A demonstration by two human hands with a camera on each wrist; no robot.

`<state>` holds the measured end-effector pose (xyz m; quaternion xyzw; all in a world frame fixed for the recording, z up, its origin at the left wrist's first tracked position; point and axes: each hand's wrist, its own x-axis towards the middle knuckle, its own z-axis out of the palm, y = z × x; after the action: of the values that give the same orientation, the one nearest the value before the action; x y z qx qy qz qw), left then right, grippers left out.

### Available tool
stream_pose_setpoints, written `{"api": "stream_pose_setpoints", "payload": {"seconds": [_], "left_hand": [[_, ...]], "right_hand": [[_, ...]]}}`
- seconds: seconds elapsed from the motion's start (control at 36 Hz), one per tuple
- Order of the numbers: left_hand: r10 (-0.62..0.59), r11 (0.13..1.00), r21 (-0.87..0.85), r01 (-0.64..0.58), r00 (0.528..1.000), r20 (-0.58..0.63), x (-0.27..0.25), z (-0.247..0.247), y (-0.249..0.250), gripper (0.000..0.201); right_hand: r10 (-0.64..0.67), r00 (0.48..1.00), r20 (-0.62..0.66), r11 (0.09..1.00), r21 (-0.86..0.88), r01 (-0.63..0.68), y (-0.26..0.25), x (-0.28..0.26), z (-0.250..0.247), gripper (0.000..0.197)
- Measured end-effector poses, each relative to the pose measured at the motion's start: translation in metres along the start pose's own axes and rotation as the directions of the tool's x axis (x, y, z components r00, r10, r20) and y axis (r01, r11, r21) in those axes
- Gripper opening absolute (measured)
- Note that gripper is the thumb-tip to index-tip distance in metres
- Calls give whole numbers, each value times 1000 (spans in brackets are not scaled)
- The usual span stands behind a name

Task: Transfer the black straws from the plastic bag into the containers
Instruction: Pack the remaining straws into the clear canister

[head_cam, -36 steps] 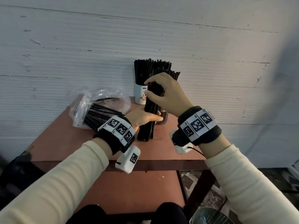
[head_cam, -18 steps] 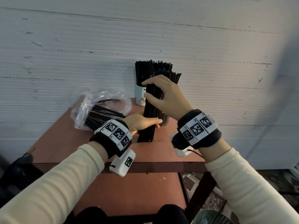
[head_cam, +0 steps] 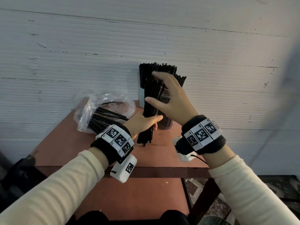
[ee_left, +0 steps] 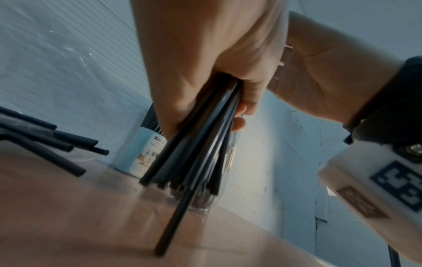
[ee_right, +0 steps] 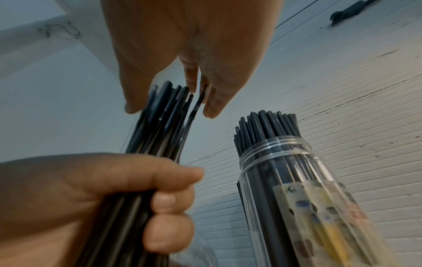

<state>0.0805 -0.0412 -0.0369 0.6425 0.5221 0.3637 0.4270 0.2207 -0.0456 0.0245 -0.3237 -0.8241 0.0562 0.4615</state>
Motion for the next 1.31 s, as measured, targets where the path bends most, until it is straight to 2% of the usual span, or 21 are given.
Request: {"api": "stream_pose_setpoints", "payload": {"seconds": [0.06,0.14,0.19,0.33,0.42,0.47,0.53,0.56,0.58,0.64,0.72,0.81,0.89,0.92,0.97,1.03,1.06,1.17,1.31], "left_hand": [[60,998,-6,-60,998,-32,0,-3,5,32],[166,985,35,-169,983,78,-8,-8,15,29],[186,977,76,-200,970,156,-12,-10,21,26],[244,965,55,-256,956,160,-15,-11,26,20],[278,956,34,-290,940,199,-15,-13,30,16],[300,946,47,-322,919,256,-15,-14,36,16],[307,935,78,-346,900,308,-14,-13,43,11],[322,927,82,-366,888,329,-15,-12,47,11],[341,921,67,-383,878,337,-15,-12,50,26],[359,921,18,-388,868,344,-12,-11,49,52],[349,932,-24,-362,878,328,-7,-10,45,59],[316,948,-57,-312,914,254,-2,-11,37,41],[221,975,-55,-215,951,216,1,-13,29,26],[184,983,-30,-181,959,215,3,-14,25,21],[95,995,12,-101,965,246,5,-16,16,17],[-10,999,51,-4,959,284,5,-15,9,25],[-55,997,73,35,954,294,5,-15,6,30],[-89,994,88,66,952,292,7,-16,1,26],[-128,987,130,91,943,307,7,-17,0,33]], "right_hand": [[43,998,-38,998,46,-41,-2,0,-5,81],[66,996,-55,996,60,-63,-4,0,-12,100],[79,994,-72,994,78,-73,-6,0,-15,109],[53,994,-95,994,104,-43,-2,-6,-22,124],[114,993,-39,977,183,-105,1,-6,-20,108],[133,989,72,943,299,-148,3,-4,-20,81],[122,974,189,932,315,-178,3,-3,-21,53],[128,966,226,934,299,-194,0,-3,-21,45],[141,961,238,939,275,-206,0,-3,-21,41],[159,963,217,951,229,-209,0,-2,-19,36],[182,961,208,957,187,-221,2,2,-15,36],[172,966,196,961,184,-208,1,7,-11,28],[185,977,110,960,192,-204,-2,14,-8,22],[176,981,77,958,214,-189,-2,16,-8,24],[117,993,17,958,261,-117,-1,20,-6,47],[76,997,11,947,312,-76,0,24,-4,63],[62,998,31,947,315,-68,-1,25,-1,63],[-18,994,112,999,50,12,7,24,12,28],[-60,996,65,998,10,59,4,21,14,18]]}}
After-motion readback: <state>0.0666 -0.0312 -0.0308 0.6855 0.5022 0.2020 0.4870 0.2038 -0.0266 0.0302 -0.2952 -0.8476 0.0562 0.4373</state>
